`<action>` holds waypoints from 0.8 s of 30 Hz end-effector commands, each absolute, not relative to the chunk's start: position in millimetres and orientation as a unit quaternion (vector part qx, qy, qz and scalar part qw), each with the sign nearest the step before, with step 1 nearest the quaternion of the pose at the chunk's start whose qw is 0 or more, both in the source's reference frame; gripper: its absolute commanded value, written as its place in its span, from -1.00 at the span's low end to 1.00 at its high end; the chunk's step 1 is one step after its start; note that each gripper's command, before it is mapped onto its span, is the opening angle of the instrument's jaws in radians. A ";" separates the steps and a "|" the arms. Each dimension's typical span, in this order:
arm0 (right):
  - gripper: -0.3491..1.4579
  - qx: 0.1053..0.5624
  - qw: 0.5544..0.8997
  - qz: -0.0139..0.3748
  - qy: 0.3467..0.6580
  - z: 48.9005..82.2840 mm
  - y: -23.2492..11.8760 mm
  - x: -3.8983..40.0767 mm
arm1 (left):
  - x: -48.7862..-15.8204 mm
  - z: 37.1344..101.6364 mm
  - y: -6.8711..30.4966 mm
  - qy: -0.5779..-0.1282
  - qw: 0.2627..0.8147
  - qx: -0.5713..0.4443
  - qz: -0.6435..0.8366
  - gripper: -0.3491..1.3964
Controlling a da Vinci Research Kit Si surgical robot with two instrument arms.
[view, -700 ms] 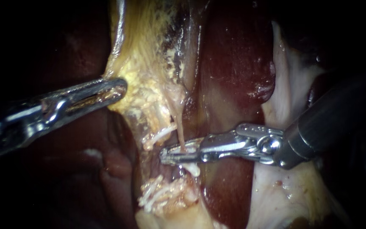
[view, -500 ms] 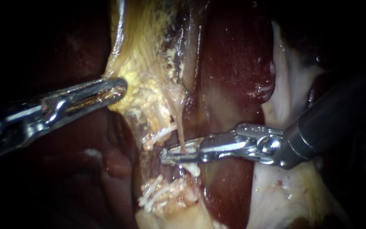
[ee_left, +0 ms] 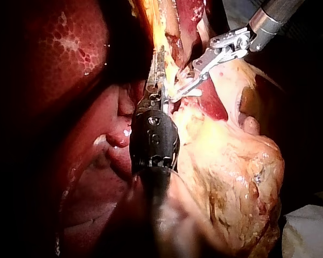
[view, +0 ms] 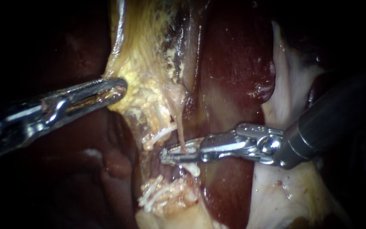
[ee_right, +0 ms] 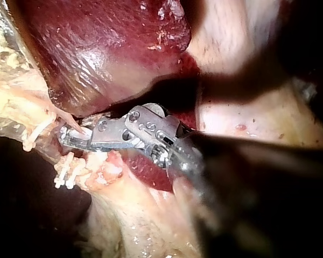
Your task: Going back second clip right tube
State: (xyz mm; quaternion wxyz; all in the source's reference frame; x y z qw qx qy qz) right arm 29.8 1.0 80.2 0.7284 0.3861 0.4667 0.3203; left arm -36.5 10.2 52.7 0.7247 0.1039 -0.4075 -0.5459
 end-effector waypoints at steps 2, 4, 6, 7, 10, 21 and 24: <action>-1.00 0.386 0.728 0.320 0.467 80.3 1.0 29.8 | -36.5 52.7 10.2 -0.407 0.725 0.104 -0.546 -1.00; -1.00 0.386 0.728 0.320 0.467 80.3 1.0 29.8 | -36.5 52.7 10.2 -0.407 0.725 0.104 -0.546 -1.00; -1.00 0.386 0.728 0.320 0.467 80.3 1.0 29.8 | -36.5 52.7 10.2 -0.407 0.725 0.104 -0.546 -1.00; -1.00 0.386 0.728 0.320 0.467 80.3 1.0 29.8 | -36.5 52.7 10.2 -0.407 0.725 0.104 -0.546 -1.00; -1.00 0.386 0.728 0.320 0.467 80.3 1.0 29.8 | -36.6 52.7 10.2 -0.408 0.726 0.103 -0.544 -1.00; -1.00 0.386 0.728 0.320 0.467 80.3 1.0 29.8 | -38.9 50.4 9.0 -0.411 0.728 0.109 -0.538 -1.00; -1.00 0.386 0.728 0.320 0.467 80.3 1.0 29.8 | -38.2 51.2 9.4 -0.412 0.727 0.112 -0.538 -1.00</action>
